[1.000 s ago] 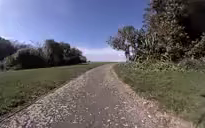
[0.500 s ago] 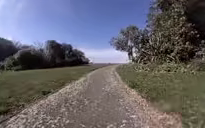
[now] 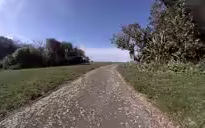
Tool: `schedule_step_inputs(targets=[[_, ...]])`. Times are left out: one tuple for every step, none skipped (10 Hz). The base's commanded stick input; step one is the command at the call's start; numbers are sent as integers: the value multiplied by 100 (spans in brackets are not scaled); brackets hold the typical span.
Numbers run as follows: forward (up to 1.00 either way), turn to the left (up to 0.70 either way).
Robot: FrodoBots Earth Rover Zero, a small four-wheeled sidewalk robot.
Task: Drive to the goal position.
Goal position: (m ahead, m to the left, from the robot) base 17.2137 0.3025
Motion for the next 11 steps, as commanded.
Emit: schedule_step_inputs(targets=[[70,0],[70,0],[70,0],[70,0],[70,0],[70,0],[70,0],[70,0],[70,0],[70,0],[70,0]])
